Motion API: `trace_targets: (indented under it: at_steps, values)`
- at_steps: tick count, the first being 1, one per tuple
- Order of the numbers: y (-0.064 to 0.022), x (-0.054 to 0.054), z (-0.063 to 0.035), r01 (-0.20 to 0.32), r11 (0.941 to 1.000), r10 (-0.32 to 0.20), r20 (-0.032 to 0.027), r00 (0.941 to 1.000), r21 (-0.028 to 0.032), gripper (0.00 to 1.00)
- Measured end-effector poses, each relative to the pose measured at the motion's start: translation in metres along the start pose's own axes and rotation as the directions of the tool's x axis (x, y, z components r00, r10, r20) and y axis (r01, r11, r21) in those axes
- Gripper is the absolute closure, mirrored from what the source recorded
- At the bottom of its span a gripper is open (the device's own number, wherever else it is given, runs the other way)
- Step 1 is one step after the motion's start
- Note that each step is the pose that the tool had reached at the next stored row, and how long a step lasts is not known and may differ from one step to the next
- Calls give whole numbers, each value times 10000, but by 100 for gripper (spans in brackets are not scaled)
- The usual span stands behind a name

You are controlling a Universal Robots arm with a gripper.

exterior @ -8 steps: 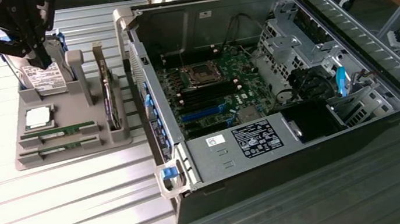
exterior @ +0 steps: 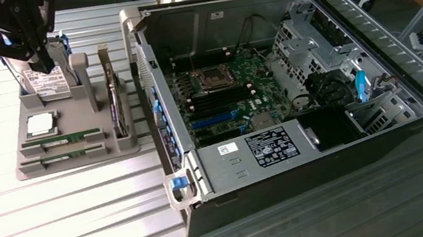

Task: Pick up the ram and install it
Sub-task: 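Pick up the ram and move it above insertion slot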

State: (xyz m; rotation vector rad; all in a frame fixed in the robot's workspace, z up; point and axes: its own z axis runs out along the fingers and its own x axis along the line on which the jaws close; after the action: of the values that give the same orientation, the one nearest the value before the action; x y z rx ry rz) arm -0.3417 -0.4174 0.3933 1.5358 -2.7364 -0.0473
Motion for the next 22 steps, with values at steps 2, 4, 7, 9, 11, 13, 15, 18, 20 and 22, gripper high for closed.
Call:
trace_targets:
  at_steps: [2,4,7,9,11,13,15,18,20,22]
  values:
    - [0,0,0,276,9996,-276,-18,9996,4,91]
    - [0,0,0,536,9986,-536,-36,9986,6,91]
    - [0,0,0,962,9954,-962,-66,9953,9,91]
    - [0,0,0,1344,9909,-1344,-92,9909,11,91]
    - [0,0,0,1588,9873,-1587,-110,9873,12,91]
    - [0,0,0,1923,9813,-1923,-135,9812,12,91]
    - [0,0,1,2325,9726,-2325,-161,9725,11,91]
    - [0,0,2,2879,9577,-2879,-192,9575,5,91]
    - [0,0,3,3264,9452,-3264,-215,9450,1,91]
    - [0,0,4,3614,9324,-3613,-237,9321,-4,91]
